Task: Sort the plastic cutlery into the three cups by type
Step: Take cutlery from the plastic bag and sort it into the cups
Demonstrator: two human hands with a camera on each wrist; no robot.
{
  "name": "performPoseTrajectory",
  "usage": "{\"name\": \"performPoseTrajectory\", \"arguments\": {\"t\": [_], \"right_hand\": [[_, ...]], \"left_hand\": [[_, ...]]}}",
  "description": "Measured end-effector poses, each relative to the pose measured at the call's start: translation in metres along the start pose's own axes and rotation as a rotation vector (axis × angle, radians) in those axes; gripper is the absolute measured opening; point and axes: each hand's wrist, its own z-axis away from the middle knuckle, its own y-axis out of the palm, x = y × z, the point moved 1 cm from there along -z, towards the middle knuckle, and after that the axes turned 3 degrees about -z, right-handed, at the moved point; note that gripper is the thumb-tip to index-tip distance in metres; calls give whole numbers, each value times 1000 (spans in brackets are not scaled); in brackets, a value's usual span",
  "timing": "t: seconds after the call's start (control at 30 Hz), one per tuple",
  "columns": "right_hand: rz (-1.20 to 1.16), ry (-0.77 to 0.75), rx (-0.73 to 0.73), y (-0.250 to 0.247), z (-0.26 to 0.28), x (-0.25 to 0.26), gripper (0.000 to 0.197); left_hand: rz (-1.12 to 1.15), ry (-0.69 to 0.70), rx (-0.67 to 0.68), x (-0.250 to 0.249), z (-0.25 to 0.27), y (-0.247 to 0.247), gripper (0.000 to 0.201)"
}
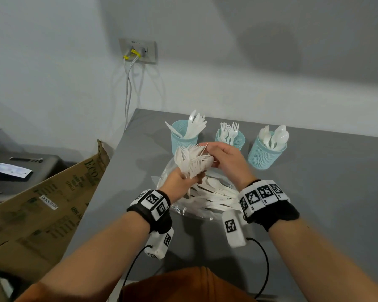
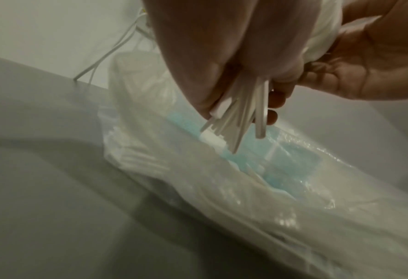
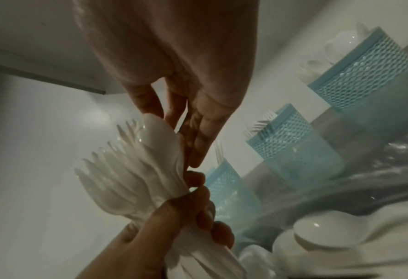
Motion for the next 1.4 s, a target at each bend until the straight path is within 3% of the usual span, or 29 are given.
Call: {"name": "performPoseTrajectory", "arguments": {"t": [0.3,0.57,0.77,0.97,1.07,1.13,1.2,1.27,1.33,1.4], "right_hand": [[19,-98,-31,-1,-23,23,11],[84,-417,-249,-15,-53,84,10],[115,-627,-425,-19,-75,126,18],[488,-372,-226,13,-116,52,5],[852,-327,-175,19,-122,14,15],[968,-316,-199,21,-122,5,22],[921,-354,-245,24,-119,8,27],[652,-434,-260,31,-111,18,29],[329,-461,-197,41,-98,29,26],[231,-459,-120,50,-87,34,28]], "left_hand": [[51,75,-6,-23,-8,-9,16],[33,42,-34,-26,-19,-27,7],[105,-12,-185,-30,-26,-54,10],[189,-17,-225,-43,-41,-75,20],[185,32,-202,-50,-45,-78,17],[194,56,-177,-56,-46,-80,15],[192,57,-176,-57,-50,-80,13],[155,64,-210,-55,-55,-79,11],[129,79,-251,-52,-60,-75,13],[94,88,-269,-51,-64,-70,18]]}}
